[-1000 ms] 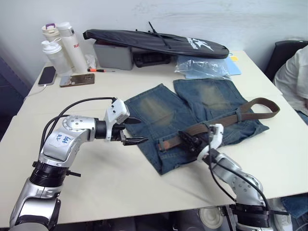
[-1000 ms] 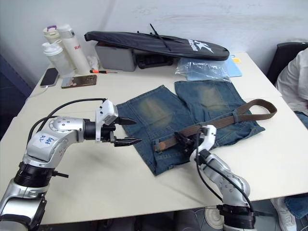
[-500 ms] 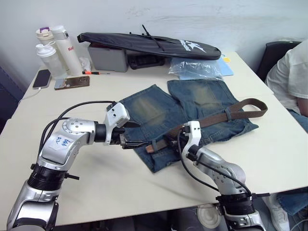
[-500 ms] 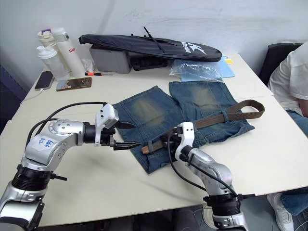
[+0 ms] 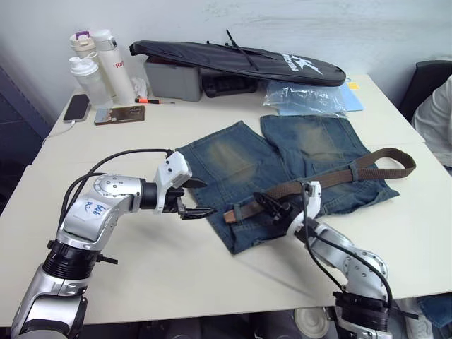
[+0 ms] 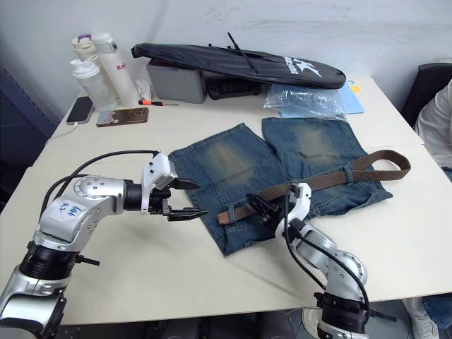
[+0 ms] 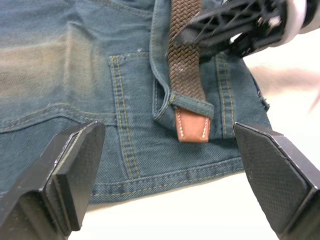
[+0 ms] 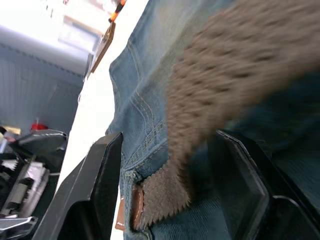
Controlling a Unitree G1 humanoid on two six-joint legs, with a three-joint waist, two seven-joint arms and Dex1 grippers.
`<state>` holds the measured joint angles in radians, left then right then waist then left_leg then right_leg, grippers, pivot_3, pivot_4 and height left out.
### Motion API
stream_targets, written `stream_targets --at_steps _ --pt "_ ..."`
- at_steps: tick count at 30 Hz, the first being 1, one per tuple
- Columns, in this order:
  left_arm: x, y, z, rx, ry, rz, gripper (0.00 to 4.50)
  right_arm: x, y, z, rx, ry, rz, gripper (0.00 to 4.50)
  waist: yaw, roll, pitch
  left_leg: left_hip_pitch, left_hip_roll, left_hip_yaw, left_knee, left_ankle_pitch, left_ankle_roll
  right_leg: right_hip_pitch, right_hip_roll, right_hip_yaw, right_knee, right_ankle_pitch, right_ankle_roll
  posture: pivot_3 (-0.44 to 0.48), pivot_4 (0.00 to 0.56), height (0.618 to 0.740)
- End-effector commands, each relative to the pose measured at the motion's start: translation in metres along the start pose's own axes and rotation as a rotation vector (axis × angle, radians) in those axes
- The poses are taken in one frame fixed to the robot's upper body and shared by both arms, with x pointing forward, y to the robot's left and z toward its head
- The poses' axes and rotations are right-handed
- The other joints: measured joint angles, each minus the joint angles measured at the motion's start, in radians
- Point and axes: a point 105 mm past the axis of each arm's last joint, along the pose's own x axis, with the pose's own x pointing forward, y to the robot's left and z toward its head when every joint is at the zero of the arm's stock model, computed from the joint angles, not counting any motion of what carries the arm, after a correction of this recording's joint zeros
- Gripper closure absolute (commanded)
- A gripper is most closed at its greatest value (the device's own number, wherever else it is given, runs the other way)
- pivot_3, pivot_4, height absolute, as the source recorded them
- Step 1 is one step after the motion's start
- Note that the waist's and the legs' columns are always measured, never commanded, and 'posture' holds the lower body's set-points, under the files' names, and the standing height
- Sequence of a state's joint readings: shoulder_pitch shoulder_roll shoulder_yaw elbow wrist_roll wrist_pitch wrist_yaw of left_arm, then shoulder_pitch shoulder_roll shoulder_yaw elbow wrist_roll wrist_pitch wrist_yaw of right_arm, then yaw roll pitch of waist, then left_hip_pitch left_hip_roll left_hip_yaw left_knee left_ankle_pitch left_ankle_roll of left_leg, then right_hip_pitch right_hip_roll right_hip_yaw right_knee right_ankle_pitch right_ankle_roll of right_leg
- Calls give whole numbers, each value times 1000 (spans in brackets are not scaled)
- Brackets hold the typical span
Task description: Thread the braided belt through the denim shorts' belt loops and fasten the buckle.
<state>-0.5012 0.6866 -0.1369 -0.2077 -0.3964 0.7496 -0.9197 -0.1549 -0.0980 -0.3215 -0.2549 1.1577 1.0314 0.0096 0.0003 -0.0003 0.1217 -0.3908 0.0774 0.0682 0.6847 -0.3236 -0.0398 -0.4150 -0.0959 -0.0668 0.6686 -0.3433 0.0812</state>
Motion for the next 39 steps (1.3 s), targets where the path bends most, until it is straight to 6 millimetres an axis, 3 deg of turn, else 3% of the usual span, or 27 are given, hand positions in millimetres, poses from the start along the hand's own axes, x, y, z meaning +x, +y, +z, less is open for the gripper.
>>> stream_targets --at_steps 1,5,11,14,17,18,28,34,39 --pt "-1 2 10 42 -19 3 0 -9 5 16 32 -78 24 1616 0 0 0 0 0 0 0 0 0 0 0 0 0 0 0 0 150 642" --pt "0 2 11 47 -27 2 0 -11 14 24 42 -119 65 1616 -1 1 1 0 0 0 0 0 0 0 0 0 -1 1 1 0 150 642" --pt "0 4 12 51 -31 4 0 -11 6 30 58 -145 24 1616 -1 2 2 0 1 0 -1 0 0 0 1 0 -1 0 3 0 150 642" --pt "0 3 12 52 -29 5 0 -8 2 29 69 -147 16 2397 -1 2 2 0 1 0 -1 0 0 0 1 0 -1 0 3 0 150 642" --pt "0 3 12 53 -27 6 0 -4 3 23 71 -133 19 4077 -2 3 3 0 1 0 -1 0 0 0 1 0 -1 0 3 0 150 642" --pt "-1 4 12 53 -26 7 0 -3 4 22 71 -129 21 4404 -2 3 3 0 1 0 -1 0 0 0 1 0 -1 0 3 0 150 642" --pt "-3 2 8 45 -7 2 0 23 16 -33 -68 131 62 4404 -17 1 2 3 4 0 -1 0 0 1 4 0 -1 0 3 0 150 642" --pt "-9 1 3 41 30 -1 0 37 23 -49 -173 207 93 4404 -36 -1 2 4 6 0 -2 0 0 2 5 2 2 -1 1 0 150 642" --pt "-10 -1 0 34 43 -6 0 45 18 -58 -328 238 78 4404 -36 -3 1 6 6 0 -3 0 0 1 6 2 2 -1 1 0 150 642"
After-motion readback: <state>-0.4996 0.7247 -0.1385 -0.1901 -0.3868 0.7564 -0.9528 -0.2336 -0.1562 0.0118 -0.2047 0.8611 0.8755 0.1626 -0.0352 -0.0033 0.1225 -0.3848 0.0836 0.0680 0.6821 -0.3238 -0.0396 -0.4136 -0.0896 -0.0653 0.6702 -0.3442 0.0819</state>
